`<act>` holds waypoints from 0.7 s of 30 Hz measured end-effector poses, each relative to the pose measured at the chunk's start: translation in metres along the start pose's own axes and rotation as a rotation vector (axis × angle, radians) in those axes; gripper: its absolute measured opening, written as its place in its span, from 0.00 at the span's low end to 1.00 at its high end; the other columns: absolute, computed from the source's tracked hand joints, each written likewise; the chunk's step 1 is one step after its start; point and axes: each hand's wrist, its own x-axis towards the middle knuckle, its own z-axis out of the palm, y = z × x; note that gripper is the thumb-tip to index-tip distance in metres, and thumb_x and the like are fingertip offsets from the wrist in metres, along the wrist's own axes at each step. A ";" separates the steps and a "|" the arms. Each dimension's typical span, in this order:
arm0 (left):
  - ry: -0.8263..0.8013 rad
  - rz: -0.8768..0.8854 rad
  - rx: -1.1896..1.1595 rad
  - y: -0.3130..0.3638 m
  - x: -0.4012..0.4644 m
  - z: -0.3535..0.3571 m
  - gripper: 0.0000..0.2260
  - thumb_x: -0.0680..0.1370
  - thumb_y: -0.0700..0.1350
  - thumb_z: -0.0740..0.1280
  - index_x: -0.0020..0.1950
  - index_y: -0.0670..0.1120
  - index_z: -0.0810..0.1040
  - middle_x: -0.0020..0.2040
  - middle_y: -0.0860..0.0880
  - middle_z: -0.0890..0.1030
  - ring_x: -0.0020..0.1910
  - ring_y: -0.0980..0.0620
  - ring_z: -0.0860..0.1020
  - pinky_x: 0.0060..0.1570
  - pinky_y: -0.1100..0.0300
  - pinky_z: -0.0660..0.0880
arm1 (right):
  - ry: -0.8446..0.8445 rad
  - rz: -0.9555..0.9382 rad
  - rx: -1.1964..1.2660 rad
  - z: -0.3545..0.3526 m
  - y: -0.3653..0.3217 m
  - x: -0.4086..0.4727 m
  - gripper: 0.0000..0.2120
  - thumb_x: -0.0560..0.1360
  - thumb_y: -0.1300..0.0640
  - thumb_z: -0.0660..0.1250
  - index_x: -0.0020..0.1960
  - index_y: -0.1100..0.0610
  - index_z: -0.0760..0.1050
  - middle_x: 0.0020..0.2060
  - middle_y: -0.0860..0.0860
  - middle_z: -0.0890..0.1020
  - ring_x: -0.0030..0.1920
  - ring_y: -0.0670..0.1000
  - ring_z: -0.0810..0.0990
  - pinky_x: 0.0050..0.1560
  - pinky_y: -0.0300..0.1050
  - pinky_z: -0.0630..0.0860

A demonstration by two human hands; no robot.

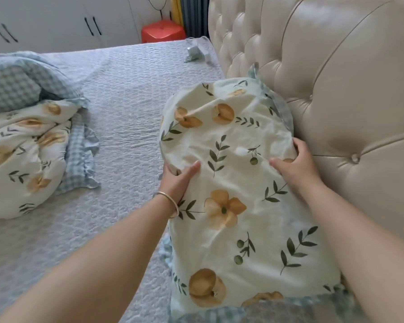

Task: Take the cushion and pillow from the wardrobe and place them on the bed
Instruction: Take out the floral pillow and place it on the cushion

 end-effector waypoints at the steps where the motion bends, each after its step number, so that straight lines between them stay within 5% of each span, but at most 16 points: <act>1: -0.013 0.010 -0.006 -0.001 0.011 0.002 0.46 0.55 0.64 0.78 0.69 0.54 0.65 0.61 0.49 0.77 0.58 0.46 0.78 0.58 0.44 0.76 | 0.020 -0.026 -0.010 0.004 0.002 0.013 0.35 0.65 0.52 0.72 0.69 0.51 0.64 0.61 0.52 0.77 0.59 0.54 0.76 0.61 0.53 0.73; 14: 0.063 0.000 0.212 -0.041 0.104 0.023 0.58 0.50 0.71 0.75 0.75 0.57 0.54 0.67 0.47 0.73 0.64 0.45 0.73 0.66 0.45 0.68 | 0.112 -0.132 -0.194 0.064 0.040 0.095 0.27 0.73 0.55 0.68 0.70 0.54 0.64 0.65 0.57 0.72 0.65 0.58 0.70 0.61 0.47 0.66; 21: 0.181 -0.053 0.421 -0.033 0.082 0.029 0.43 0.64 0.65 0.72 0.73 0.51 0.60 0.68 0.44 0.71 0.64 0.41 0.72 0.65 0.45 0.69 | 0.132 -0.114 -0.392 0.066 0.039 0.068 0.22 0.77 0.53 0.60 0.69 0.57 0.64 0.64 0.60 0.71 0.63 0.61 0.70 0.58 0.52 0.68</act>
